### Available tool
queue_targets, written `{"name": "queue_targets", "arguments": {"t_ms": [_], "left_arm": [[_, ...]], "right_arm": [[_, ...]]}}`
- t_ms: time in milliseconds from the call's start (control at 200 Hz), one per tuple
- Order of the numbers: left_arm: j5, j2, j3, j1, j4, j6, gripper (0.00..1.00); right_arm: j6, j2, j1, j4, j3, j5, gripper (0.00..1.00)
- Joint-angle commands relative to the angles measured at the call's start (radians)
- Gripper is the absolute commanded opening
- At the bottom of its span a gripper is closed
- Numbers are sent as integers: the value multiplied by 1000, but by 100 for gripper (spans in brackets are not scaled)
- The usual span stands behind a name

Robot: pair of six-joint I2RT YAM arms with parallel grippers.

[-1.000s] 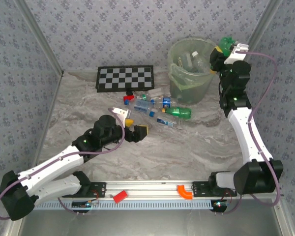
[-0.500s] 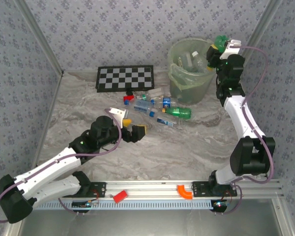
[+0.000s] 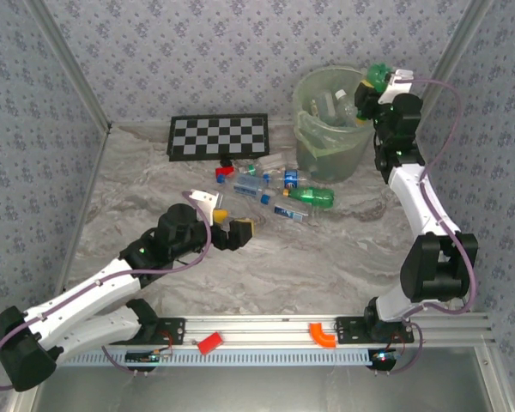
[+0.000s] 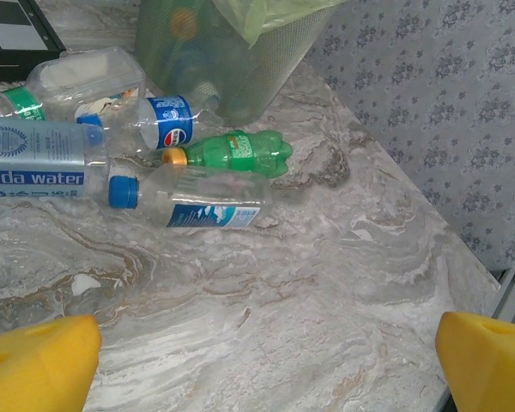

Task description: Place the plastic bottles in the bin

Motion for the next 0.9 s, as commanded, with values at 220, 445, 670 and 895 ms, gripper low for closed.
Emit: {"name": "queue_targets", "arguments": {"t_ms": [220, 445, 670, 895], "left_arm": [[13, -14, -12, -7, 18, -23, 100], [5, -33, -21, -6, 18, -26, 100], [5, -39, -26, -6, 19, -26, 100], [6, -45, -35, -6, 23, -29, 100]], "right_arm": [[-51, -65, 7, -21, -84, -8, 52], [-42, -81, 5, -43, -88, -8, 96], [-42, -102, 4, -64, -71, 4, 100], [-40, -116, 5, -78, -64, 6, 100]]}}
